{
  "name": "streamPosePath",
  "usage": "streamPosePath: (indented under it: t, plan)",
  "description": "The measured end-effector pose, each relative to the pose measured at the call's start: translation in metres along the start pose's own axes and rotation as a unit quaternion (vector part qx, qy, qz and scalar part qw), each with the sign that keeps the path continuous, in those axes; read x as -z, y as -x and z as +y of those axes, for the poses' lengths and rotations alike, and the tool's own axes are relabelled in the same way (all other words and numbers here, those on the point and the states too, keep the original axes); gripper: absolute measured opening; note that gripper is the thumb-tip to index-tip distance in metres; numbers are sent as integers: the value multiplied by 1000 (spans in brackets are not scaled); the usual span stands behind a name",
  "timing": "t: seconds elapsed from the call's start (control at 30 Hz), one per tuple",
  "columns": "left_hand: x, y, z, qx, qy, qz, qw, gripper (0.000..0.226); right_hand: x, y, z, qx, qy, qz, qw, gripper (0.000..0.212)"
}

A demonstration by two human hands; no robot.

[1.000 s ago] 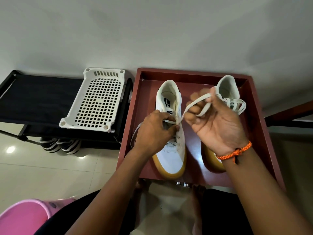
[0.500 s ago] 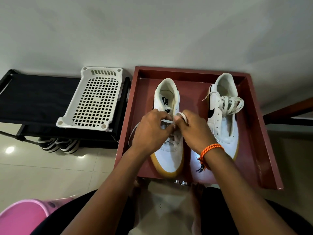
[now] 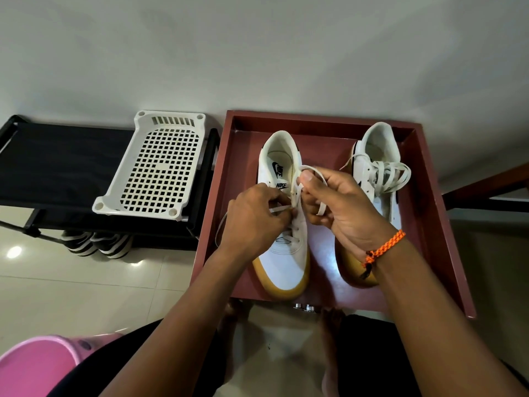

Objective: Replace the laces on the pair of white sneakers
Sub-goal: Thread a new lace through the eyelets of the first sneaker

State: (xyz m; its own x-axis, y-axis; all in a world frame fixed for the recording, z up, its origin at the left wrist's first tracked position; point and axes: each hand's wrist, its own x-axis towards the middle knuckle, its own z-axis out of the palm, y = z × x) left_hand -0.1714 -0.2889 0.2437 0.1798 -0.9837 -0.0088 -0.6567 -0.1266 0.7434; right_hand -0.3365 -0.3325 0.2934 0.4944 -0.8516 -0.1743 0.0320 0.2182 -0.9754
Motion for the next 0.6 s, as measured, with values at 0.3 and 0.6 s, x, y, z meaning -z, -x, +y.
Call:
streamPosePath:
  t: [0.3,0.6]
  plan:
    - [2,1,-1,-29,-12,9,999,20,6,6,-13,15,-242,-72,967,26]
    - [7,8,0,-45,-173,31,983,50,10,1,-10,-23,-111,37,993,24]
